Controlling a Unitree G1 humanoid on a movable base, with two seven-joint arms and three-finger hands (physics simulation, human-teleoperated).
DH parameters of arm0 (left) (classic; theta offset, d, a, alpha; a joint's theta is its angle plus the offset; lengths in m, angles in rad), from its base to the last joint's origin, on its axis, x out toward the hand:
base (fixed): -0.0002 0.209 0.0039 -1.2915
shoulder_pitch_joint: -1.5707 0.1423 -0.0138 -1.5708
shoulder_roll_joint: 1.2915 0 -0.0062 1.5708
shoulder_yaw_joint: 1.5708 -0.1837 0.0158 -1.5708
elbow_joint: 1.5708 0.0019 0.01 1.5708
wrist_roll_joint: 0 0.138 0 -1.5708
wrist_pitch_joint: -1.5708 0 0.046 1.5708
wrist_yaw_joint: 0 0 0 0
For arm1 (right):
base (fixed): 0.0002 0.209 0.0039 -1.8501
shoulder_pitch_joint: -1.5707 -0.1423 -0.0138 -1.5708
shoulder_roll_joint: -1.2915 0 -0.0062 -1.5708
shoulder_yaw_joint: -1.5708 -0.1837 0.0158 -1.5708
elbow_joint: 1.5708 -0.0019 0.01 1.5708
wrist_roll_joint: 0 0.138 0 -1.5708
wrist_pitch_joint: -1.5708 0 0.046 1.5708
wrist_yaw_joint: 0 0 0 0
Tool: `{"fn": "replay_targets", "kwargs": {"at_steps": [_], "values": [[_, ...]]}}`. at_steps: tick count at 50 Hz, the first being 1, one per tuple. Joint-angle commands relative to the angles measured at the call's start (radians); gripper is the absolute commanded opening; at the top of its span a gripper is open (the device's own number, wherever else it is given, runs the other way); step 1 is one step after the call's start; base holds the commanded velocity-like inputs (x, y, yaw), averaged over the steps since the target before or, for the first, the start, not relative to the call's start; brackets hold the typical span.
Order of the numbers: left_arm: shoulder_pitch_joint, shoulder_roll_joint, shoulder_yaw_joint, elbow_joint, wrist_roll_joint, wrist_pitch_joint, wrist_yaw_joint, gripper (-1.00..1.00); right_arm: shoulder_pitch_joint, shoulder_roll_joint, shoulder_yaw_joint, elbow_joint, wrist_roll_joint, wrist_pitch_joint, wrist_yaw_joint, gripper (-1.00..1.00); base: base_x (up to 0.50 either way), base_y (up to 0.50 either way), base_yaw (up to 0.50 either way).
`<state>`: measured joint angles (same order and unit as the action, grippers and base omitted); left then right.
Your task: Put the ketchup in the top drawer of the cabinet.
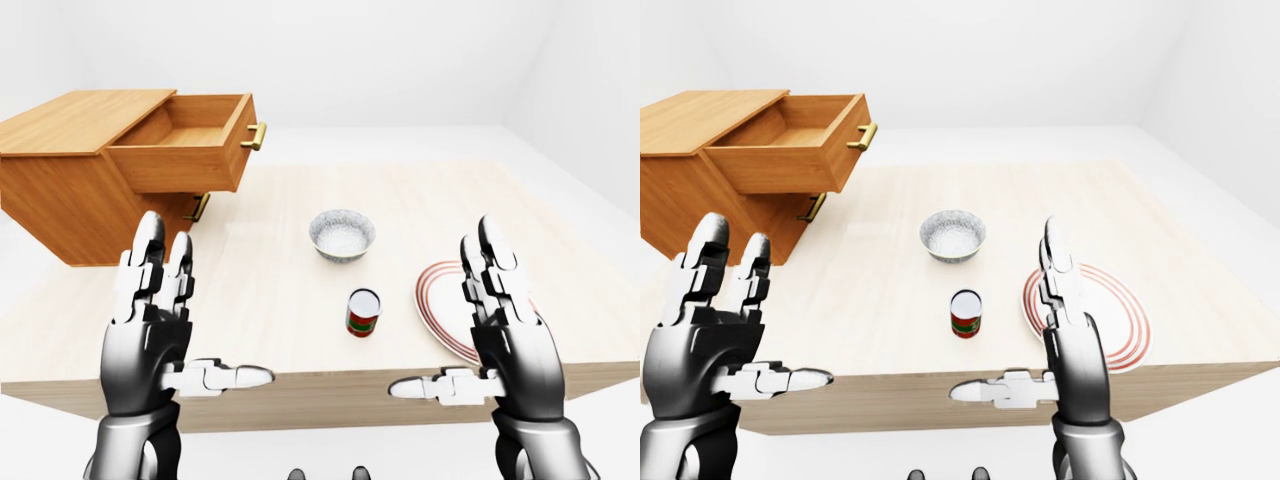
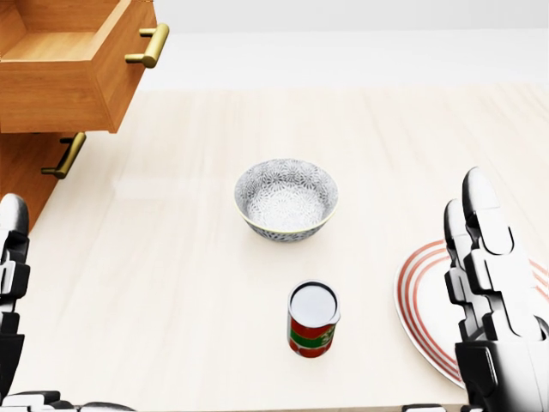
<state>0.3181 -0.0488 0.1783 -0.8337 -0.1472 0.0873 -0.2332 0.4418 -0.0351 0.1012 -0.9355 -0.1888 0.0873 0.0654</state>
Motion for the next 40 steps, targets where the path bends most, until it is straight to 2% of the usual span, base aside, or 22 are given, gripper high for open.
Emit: {"fn": "replay_targets", "kwargs": {"at_steps": [1,11,40], "values": [[0.012,-0.008,0.017,-0.039,-0.046,0.0,-0.035,1.0,0.02,0.0,-0.008,-0.017,0.03,0.0,0.024,1.0,0.5,0.0,0.0],[0.013,-0.017,0.043,-0.077,-0.061,0.0,-0.039,1.0,0.024,0.008,-0.015,-0.029,0.03,0.0,0.031,1.0,0.5,0.0,0.0],[-0.01,-0.014,0.054,-0.056,-0.059,0.0,-0.032,1.0,0.001,0.03,-0.052,0.002,-0.018,0.0,0.02,1.0,0.49,0.0,0.0]]}}
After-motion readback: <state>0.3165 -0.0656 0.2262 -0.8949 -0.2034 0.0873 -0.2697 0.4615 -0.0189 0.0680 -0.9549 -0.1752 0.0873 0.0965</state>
